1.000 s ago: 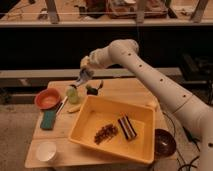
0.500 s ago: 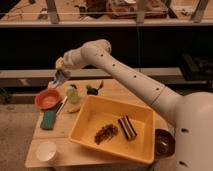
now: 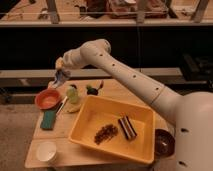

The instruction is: Wipe red bowl with towel

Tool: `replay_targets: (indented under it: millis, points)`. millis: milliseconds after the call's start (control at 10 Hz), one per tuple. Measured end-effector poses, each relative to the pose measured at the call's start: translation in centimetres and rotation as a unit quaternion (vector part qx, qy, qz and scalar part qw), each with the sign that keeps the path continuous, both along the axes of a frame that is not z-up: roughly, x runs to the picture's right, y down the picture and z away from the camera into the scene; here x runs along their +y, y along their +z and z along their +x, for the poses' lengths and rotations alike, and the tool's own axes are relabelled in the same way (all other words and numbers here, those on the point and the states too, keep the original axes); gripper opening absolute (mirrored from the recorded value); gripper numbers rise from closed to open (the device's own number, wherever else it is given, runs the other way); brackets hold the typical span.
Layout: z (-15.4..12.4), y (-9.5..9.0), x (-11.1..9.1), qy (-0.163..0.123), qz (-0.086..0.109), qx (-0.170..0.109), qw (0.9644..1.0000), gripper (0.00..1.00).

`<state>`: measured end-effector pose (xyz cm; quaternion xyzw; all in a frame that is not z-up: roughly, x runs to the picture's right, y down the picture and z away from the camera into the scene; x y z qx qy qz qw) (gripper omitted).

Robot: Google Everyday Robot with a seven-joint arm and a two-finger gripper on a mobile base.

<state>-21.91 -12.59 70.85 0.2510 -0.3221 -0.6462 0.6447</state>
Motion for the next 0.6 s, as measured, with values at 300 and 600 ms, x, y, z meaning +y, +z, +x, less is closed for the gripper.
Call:
replay_targets:
  millis: [300,600]
  points:
    - [-3.9,1.9,0.7,-0.045,0.028,0.071,0.9961,0.00]
    - [-7.1,4.4,1.5,-0.052,0.037,0.117,0.9911,0.00]
